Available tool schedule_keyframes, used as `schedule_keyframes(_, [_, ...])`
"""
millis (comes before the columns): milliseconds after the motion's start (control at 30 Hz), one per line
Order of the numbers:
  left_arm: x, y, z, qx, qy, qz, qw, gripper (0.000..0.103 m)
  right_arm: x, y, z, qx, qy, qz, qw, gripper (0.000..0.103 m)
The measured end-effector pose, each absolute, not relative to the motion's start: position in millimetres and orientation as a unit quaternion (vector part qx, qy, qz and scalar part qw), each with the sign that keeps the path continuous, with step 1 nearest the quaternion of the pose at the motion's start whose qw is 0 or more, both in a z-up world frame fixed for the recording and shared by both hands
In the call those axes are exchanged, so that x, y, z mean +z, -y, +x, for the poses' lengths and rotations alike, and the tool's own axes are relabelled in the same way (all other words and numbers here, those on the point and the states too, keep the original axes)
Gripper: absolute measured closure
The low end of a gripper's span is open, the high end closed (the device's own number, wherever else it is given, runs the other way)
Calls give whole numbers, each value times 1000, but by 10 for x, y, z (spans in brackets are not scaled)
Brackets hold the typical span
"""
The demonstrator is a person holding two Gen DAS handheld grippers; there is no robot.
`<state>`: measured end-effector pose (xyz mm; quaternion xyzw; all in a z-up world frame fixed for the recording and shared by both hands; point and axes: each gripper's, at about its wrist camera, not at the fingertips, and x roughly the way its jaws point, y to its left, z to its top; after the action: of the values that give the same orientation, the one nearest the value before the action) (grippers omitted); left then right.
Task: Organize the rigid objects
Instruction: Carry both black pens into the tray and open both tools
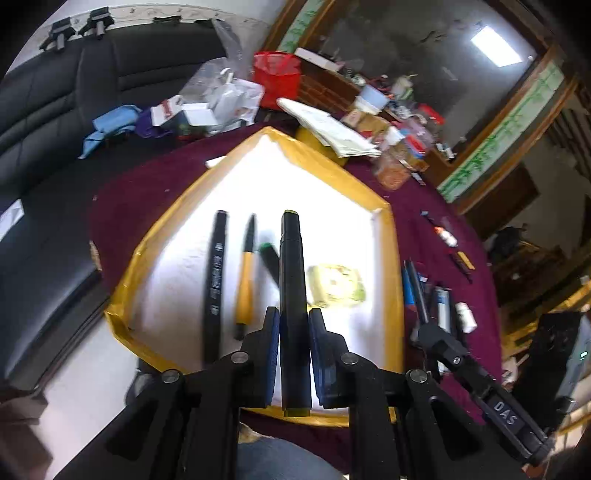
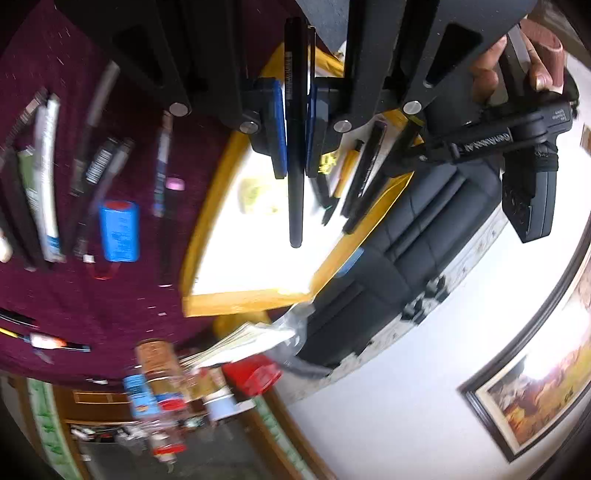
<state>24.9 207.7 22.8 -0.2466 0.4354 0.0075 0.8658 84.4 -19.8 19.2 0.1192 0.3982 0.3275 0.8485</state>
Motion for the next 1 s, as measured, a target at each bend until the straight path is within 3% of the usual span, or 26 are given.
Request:
schedule_keyframes(667, [-103, -2035, 428, 47, -467, -188, 862, 86, -202, -582, 1078, 321, -438, 6, 840, 93])
schedule_keyframes(733, [-70, -2022, 388, 45, -460, -188, 867, 80, -202, -595, 1055, 322, -437, -3, 840, 92])
schedule_keyframes(833, [9, -2006, 298, 52, -441, -192, 875, 58, -154, -542, 991, 326, -436, 1, 839, 87])
schedule_keyframes(900, [46, -1987, 259, 49, -434, -197, 878, 44, -82, -423, 921, 324, -431, 4, 842, 80])
schedule_keyframes(967, [105, -1921, 208, 40, -426, -194, 883, 42, 6, -225, 818, 319, -420, 21, 849, 61])
schedule_keyframes(1000, [139, -1881, 188, 38, -423, -191, 885, 40, 46, -126, 769, 316, -415, 30, 852, 60])
